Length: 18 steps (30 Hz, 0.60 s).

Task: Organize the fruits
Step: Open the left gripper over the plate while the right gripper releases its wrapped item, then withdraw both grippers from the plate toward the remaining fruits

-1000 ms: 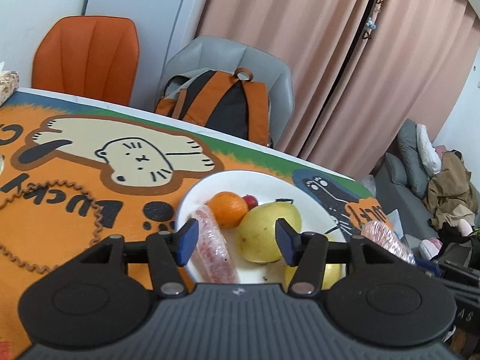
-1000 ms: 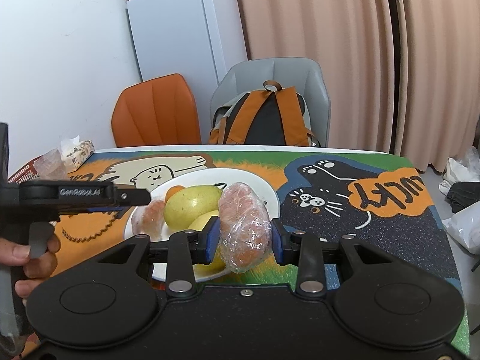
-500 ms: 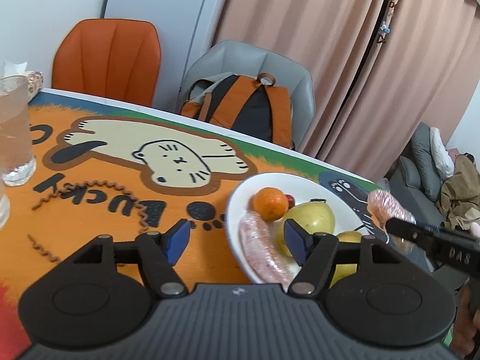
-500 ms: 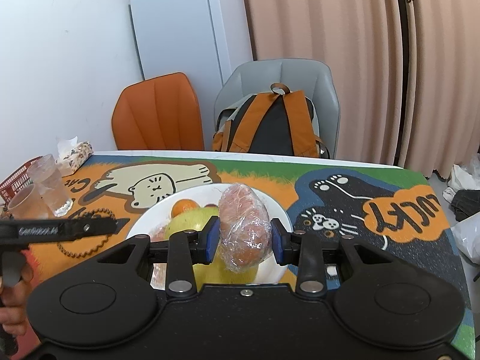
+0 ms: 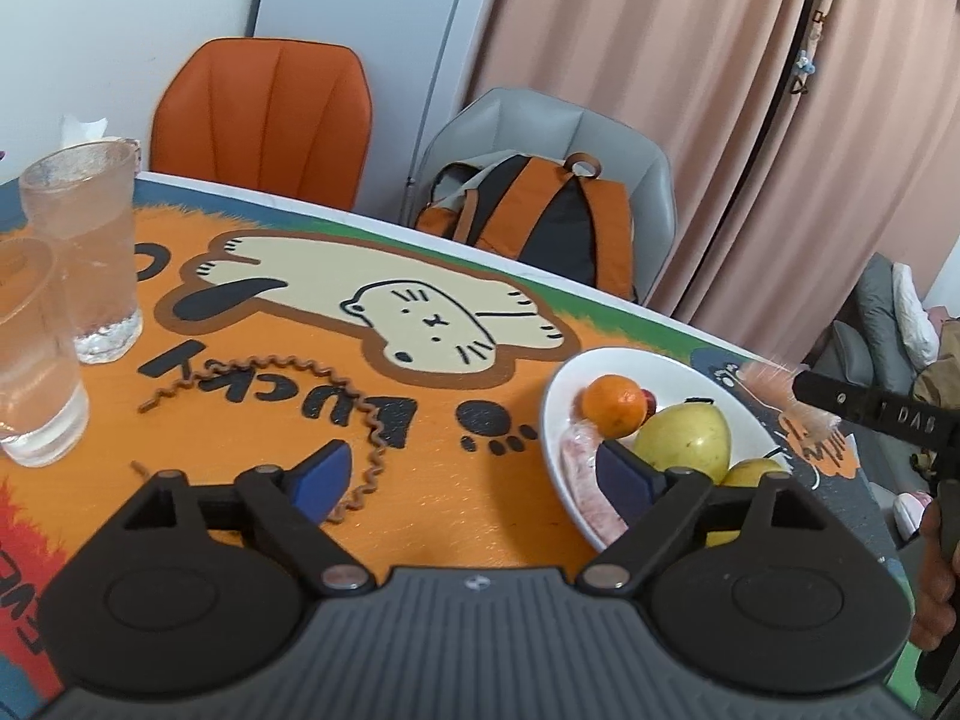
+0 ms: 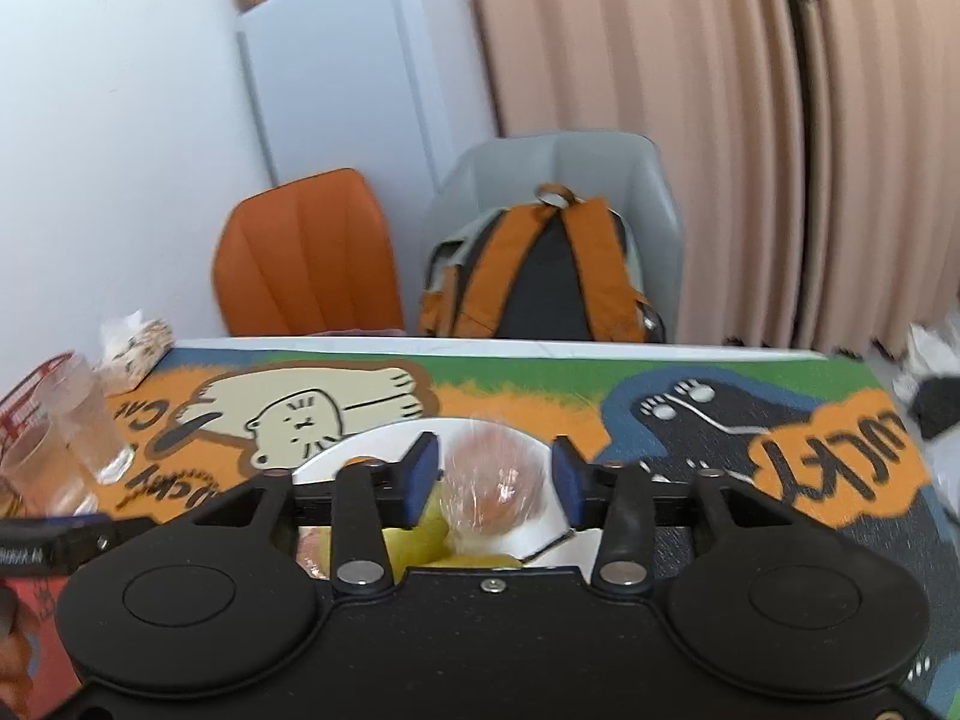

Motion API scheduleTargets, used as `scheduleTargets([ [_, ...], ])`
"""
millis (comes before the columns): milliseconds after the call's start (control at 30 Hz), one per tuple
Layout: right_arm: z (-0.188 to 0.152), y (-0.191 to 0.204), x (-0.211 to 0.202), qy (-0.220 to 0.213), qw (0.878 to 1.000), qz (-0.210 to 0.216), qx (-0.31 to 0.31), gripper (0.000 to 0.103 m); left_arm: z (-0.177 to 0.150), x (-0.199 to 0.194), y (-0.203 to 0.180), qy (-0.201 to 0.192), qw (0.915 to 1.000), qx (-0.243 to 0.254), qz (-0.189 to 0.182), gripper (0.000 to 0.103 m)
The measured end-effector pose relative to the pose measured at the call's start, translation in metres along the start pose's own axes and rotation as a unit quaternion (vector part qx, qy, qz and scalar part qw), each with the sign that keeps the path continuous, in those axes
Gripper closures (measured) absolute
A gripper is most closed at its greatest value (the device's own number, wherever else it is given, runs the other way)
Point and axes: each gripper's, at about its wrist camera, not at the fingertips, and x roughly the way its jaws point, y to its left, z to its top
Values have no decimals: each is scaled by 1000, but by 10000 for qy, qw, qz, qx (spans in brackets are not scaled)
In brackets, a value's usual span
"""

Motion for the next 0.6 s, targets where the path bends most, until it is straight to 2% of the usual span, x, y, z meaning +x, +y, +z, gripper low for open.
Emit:
scheduleTargets([
  [167, -7, -5, -11, 77, 9999, 16, 91, 59, -5, -2, 1, 58, 10000, 50, -18, 9],
  [267, -13, -5, -21, 107, 9999, -8, 85, 58, -9, -3, 1, 98, 9999, 39, -40, 7],
  [400, -21, -4, -32, 169, 9998, 9, 122, 52, -14, -8, -1, 103, 9999, 65, -93, 6],
  [600, -31, -1, -46, 259, 9995, 106, 123, 50, -21, -16, -6, 106, 9997, 111, -182, 5],
])
